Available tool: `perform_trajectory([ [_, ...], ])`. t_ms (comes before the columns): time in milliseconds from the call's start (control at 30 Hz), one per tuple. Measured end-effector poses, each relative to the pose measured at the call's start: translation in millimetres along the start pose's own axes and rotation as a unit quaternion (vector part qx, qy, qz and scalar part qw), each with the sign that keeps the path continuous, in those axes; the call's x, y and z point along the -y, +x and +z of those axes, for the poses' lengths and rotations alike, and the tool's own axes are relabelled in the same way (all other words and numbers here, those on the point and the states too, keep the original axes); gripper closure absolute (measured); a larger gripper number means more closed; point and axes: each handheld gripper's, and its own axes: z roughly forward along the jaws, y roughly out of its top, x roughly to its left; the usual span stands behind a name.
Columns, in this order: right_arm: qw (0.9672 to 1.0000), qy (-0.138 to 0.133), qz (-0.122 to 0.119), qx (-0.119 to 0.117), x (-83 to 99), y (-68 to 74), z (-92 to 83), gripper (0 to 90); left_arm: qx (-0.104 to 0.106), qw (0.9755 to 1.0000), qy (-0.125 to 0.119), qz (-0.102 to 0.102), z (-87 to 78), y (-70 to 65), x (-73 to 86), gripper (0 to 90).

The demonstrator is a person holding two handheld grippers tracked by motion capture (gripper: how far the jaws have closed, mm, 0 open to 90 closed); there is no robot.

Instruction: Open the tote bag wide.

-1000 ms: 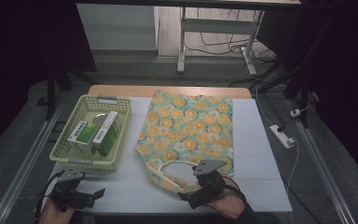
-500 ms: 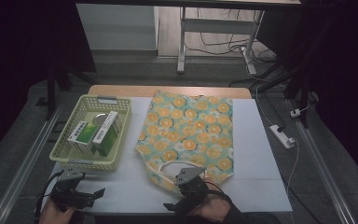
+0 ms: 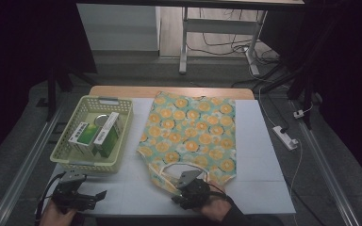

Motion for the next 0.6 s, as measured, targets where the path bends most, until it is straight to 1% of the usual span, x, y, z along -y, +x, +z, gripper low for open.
perform_trajectory([
  [67,1.0000,0.006,-0.001,0.006,-0.4,-1.4,-1.9,78.2,0.000,1.0000,0.000,0.000,0.1,0.0,0.1,0.0],
  [100,1.0000,0.006,-0.001,0.006,-0.4,-1.4,-1.9,78.2,0.000,1.0000,0.000,0.000,0.1,0.1,0.0,0.0],
  [133,1.0000,0.005,0.001,0.008,-0.3,-3.1,-4.5,88.4,0.000,1.0000,0.000,-0.001,0.1,0.1,0.0,0.0],
  [200,0.9998,-0.010,0.016,-0.001,-2.0,-4.9,-10.0,89.1,0.000,1.0000,0.000,-0.002,0.2,0.1,0.0,0.0],
  [233,0.9997,-0.015,0.017,-0.005,-3.3,-5.9,-13.1,89.2,0.000,1.0000,0.001,-0.002,0.2,0.2,-0.1,0.0],
  [267,0.9997,-0.015,0.017,-0.005,-3.3,-5.9,-13.1,89.2,0.000,1.0000,0.001,-0.002,0.2,0.2,-0.1,0.0],
  [300,0.9996,-0.019,0.019,-0.012,-5.5,-7.1,-17.2,89.2,-0.001,1.0000,0.001,-0.002,0.2,0.1,0.0,0.0],
  [333,0.9996,-0.019,0.019,-0.012,-5.5,-7.1,-17.2,89.2,0.000,1.0000,0.001,-0.001,0.1,0.2,0.0,0.0],
  [467,0.9989,-0.034,0.020,-0.023,-10.2,-11.9,-23.8,89.2,0.002,1.0000,-0.003,0.000,-0.3,0.3,0.3,0.0],
  [533,0.9984,-0.046,0.021,-0.023,-15.6,-15.9,-28.9,89.2,0.003,1.0000,-0.005,-0.002,-0.5,0.5,0.4,0.0],
  [600,0.9982,-0.050,0.024,-0.022,-17.1,-17.6,-30.6,89.3,0.004,1.0000,-0.005,-0.003,-0.6,0.6,0.3,0.0],
])
